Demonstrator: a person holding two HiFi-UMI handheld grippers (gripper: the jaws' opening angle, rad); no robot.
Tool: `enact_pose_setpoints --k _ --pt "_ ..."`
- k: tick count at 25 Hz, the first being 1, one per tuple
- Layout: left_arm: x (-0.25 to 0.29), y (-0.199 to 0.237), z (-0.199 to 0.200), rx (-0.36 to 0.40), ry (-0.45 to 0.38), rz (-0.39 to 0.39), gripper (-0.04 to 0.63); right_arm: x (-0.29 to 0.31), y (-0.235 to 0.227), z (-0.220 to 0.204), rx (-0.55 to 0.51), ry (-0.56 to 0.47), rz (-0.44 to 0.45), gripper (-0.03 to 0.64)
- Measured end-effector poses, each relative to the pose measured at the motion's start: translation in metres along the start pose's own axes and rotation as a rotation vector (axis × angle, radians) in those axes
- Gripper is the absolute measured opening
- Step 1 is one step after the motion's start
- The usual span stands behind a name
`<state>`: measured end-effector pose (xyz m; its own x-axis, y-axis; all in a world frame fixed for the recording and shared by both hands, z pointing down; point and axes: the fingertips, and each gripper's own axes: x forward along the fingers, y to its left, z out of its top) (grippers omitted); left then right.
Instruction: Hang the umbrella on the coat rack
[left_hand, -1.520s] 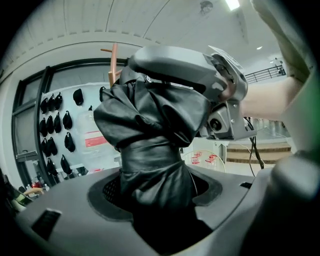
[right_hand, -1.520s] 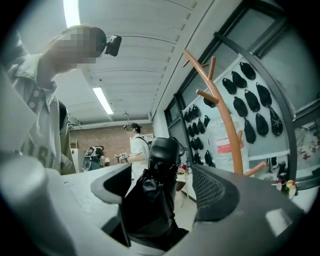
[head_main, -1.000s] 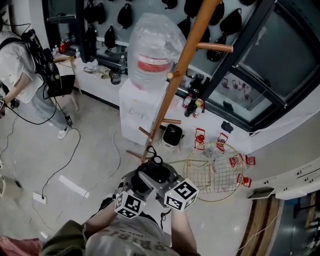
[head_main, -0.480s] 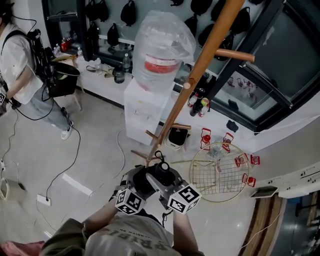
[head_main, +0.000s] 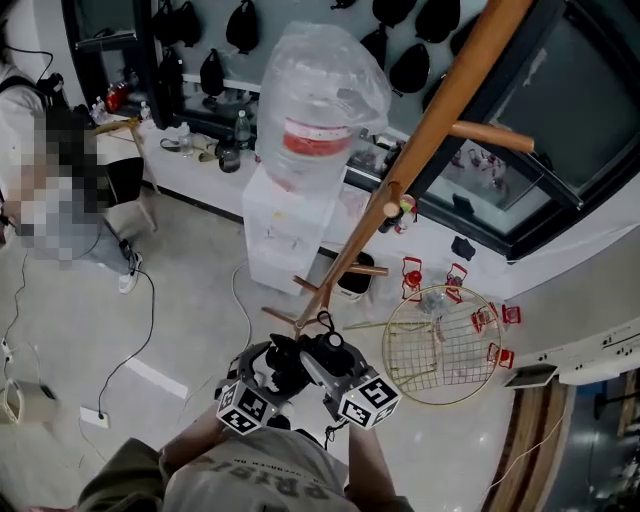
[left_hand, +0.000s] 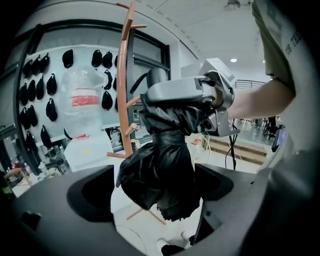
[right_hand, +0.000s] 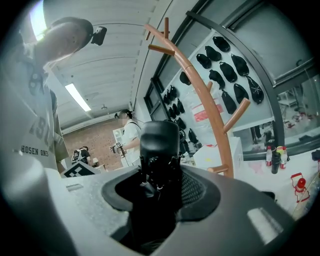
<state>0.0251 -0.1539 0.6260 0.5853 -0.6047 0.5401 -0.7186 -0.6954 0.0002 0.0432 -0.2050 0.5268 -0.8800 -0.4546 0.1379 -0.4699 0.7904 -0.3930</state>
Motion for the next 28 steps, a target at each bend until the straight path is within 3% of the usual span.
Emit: enact_pose_setpoints --k 11,28 --pt "-0.006 0.042 0.006 -0.093 -0.016 0.010 0.479 0.016 -0.039 -0.036 -0.007 0.069 -0.041 0.187" --pt "0.007 0.072 0.030 -0.107 -0.049 0.070 0.479 0.019 -0.075 -0.075 0.006 0.173 -0.066 0.187"
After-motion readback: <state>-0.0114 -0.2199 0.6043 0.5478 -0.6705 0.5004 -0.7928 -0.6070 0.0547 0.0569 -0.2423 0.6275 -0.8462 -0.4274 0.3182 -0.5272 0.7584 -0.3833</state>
